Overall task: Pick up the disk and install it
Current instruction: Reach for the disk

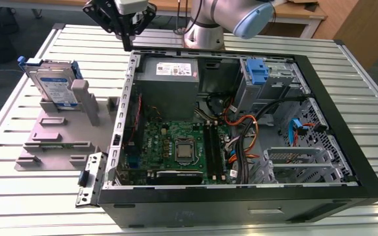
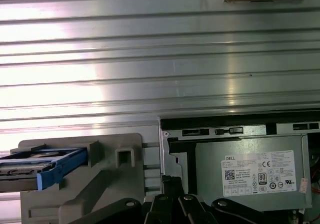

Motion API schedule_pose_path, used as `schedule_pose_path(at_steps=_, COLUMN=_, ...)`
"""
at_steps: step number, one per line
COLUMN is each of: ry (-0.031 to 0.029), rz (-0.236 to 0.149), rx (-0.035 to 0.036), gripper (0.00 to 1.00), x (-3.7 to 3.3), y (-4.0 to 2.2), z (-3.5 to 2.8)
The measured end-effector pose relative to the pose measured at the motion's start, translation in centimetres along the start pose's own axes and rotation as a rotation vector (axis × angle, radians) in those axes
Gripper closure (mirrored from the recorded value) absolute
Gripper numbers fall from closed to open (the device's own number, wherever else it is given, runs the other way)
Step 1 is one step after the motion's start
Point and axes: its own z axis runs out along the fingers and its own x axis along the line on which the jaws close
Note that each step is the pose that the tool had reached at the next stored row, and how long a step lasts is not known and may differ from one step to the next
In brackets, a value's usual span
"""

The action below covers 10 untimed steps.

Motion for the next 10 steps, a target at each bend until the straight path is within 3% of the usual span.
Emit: schedule_pose_path(at_steps=10, ry=-0.0002, rz=0.001, rx=0.0000, gripper=0.89, x=2.27, y=-0.17, z=-0.02)
